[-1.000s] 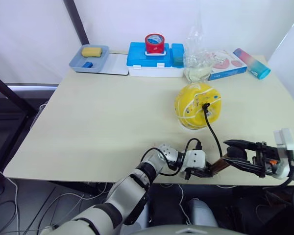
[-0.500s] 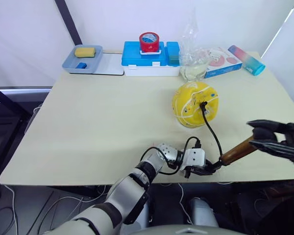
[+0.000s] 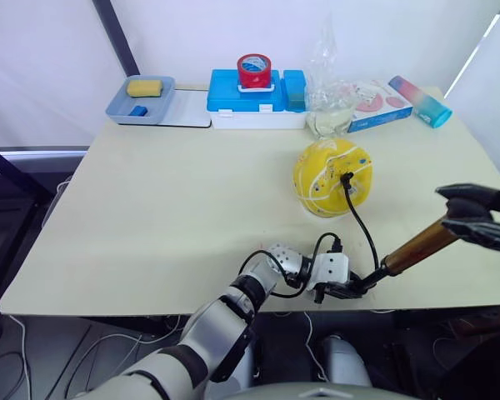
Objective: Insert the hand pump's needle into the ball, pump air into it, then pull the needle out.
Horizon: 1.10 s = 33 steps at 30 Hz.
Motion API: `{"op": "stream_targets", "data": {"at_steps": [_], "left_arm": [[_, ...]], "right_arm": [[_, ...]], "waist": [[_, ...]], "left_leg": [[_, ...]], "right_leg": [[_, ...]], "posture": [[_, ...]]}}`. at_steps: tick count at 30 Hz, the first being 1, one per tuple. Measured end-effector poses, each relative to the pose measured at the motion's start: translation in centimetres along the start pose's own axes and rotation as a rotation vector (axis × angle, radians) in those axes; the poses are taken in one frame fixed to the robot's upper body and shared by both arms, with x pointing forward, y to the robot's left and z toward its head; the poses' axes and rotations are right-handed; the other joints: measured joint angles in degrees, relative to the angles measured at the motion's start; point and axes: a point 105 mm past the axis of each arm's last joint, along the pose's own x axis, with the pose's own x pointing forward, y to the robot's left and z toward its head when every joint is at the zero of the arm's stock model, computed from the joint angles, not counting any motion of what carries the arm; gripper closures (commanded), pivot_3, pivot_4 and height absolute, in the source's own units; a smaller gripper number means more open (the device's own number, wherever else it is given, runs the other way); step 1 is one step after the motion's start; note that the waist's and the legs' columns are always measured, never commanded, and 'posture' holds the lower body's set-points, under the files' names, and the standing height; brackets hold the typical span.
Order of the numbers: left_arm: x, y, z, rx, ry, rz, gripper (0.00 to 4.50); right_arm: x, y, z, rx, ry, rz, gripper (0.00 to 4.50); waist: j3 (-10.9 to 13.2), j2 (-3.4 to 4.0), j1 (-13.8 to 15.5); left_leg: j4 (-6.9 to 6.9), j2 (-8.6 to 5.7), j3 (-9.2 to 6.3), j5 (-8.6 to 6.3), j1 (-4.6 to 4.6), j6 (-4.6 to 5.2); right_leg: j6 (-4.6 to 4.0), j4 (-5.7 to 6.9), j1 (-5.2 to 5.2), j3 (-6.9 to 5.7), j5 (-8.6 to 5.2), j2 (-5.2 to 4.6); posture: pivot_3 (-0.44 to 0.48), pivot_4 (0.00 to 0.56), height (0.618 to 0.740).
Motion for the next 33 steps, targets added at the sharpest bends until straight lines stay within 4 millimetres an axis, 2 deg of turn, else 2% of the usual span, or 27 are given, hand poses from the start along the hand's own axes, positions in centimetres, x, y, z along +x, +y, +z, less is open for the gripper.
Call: {"op": "stream_targets", "data": {"at_steps": [4,6,9,15,19,25,29,33], "left_arm": [[0.0,0.0,0.0,0.002,0.003,-0.001,3.4],[0.0,0.0,0.0,0.005,0.005,-0.004,3.4],[0.0,0.1,0.0,0.009,0.008,-0.004,3.4],[0.0,0.1,0.0,0.007,0.009,-0.002,3.4],[0.1,0.1,0.1,0.013,0.004,-0.003,3.4],[0.0,0.1,0.1,0.012,0.005,0.0,3.4],[-0.1,0.1,0.0,0.01,0.006,0.001,3.4],[-0.1,0.1,0.1,0.013,0.003,0.001,3.4]], "right_arm": [[0.3,-0.2,-2.9,-0.006,0.042,-0.003,2.46],[0.9,-0.2,-5.4,0.002,0.058,0.006,2.46],[1.1,-0.5,-7.3,-0.009,0.096,0.0,2.46],[1.5,-0.7,-8.4,-0.02,0.082,-0.002,2.46],[0.9,-0.8,-7.3,0.028,0.054,-0.012,2.46],[-0.1,-0.5,-0.6,-0.016,-0.038,0.028,2.46],[-0.6,-0.2,2.8,-0.037,-0.06,0.04,2.46],[-0.6,-0.2,3.5,-0.016,-0.041,0.036,2.46]], "waist": [[-0.08,-0.05,-0.23],[-0.13,-0.14,-0.21],[-0.14,-0.13,-0.41],[-0.13,-0.18,-0.54],[-0.07,-0.05,-0.42],[-0.04,0.05,-0.47],[-0.03,0.05,-0.53],[-0.03,0.05,-0.51]], "left_leg": [[0.07,-0.01,0.24,-0.11,0.1,0.17],[0.13,-0.01,0.35,-0.19,0.1,0.27],[0.32,-0.01,0.64,-0.34,0.09,0.48],[0.7,0.01,0.88,-0.74,0.07,0.44],[0.72,0.03,0.93,-0.76,-0.02,0.44],[0.72,0.09,0.91,-0.75,-0.05,0.43],[0.71,0.18,0.9,-0.76,-0.06,0.43],[0.71,0.17,1.0,-0.76,-0.12,0.43]], "right_leg": [[0.02,0.0,0.0,0.19,0.01,-0.04],[0.04,0.01,-0.03,0.19,0.02,-0.09],[0.19,0.04,-0.11,0.2,0.13,-0.22],[0.38,0.06,-0.17,0.26,0.28,-0.3],[0.25,0.07,-0.35,0.23,0.41,-0.17],[-0.01,0.07,-0.53,0.23,0.56,0.27],[-0.16,0.05,-0.63,0.26,0.62,0.58],[-0.17,0.05,-0.71,0.16,0.63,0.43]], "posture": [[0.0,0.15,0.739],[0.0,0.15,0.739],[0.0,0.15,0.739],[0.0,0.15,0.739],[0.0,0.15,0.739],[0.0,0.15,0.739],[0.0,0.15,0.739],[0.0,0.15,0.739]]}}
